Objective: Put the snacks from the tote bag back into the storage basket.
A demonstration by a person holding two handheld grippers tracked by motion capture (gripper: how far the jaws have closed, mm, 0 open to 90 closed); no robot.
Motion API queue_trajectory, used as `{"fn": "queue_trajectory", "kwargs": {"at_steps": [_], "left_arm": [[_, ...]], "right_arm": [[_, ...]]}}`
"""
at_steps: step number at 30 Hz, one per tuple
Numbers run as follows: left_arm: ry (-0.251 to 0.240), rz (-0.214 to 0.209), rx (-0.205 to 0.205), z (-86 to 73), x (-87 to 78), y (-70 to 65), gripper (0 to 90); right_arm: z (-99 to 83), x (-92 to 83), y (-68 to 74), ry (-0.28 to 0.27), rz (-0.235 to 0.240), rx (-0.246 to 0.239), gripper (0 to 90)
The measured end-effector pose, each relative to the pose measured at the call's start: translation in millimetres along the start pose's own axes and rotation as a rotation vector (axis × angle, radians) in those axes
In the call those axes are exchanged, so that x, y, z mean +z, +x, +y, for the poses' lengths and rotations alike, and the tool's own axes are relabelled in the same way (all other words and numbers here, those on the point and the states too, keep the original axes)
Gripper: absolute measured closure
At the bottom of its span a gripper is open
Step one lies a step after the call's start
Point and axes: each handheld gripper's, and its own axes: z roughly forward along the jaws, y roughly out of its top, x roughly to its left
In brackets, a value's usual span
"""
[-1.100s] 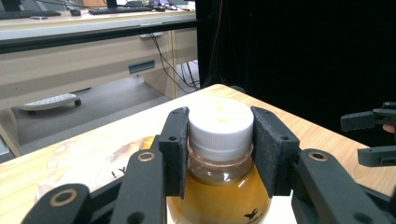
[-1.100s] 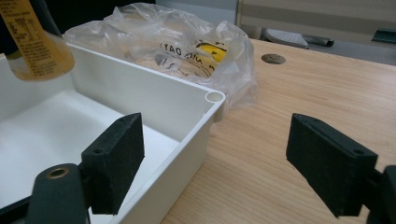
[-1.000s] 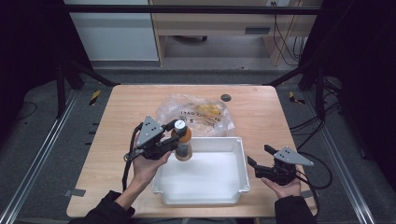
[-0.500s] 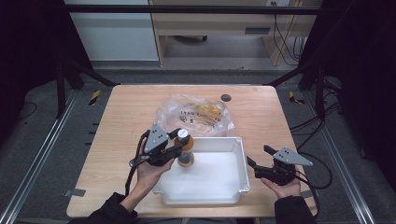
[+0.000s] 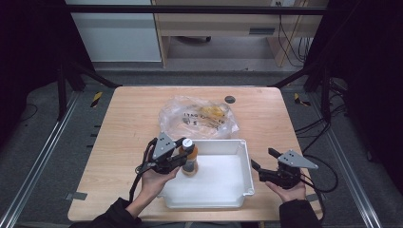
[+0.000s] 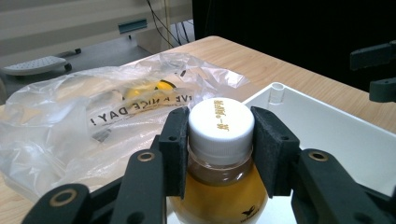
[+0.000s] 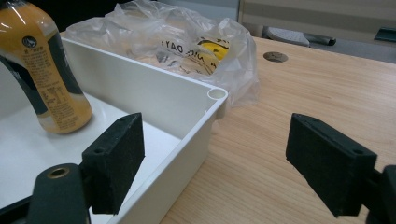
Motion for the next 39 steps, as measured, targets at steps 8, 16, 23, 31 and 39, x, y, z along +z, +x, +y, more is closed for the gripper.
{"fn": "queue_trajectory", "kwargs": {"at_steps": [8, 16, 23, 31, 39], "left_arm": [[-0.01, 0.006, 0.005, -4.8, 0.3, -3.6, 59.0], [-0.027, 0.011, -0.015, -7.9, 1.0, -2.4, 58.3], [-0.024, 0.002, -0.011, -7.9, 2.1, -3.6, 52.0], [-0.024, -0.017, -0.014, -6.1, 0.1, -3.7, 40.8], [-0.027, -0.025, -0.018, -4.6, -7.1, 0.7, 33.7]], "right_arm": [[-0.1, -0.5, -0.2, -0.002, -0.005, 0.001, 19.4], [-0.9, 0.4, -0.1, 0.003, -0.008, 0.002, 19.1], [-1.9, 1.1, 0.0, 0.007, -0.012, 0.01, 18.1], [-2.0, -0.7, -1.5, 0.0, -0.019, 0.015, 18.0], [-2.6, -2.3, -3.4, 0.001, -0.031, 0.021, 17.1]]}}
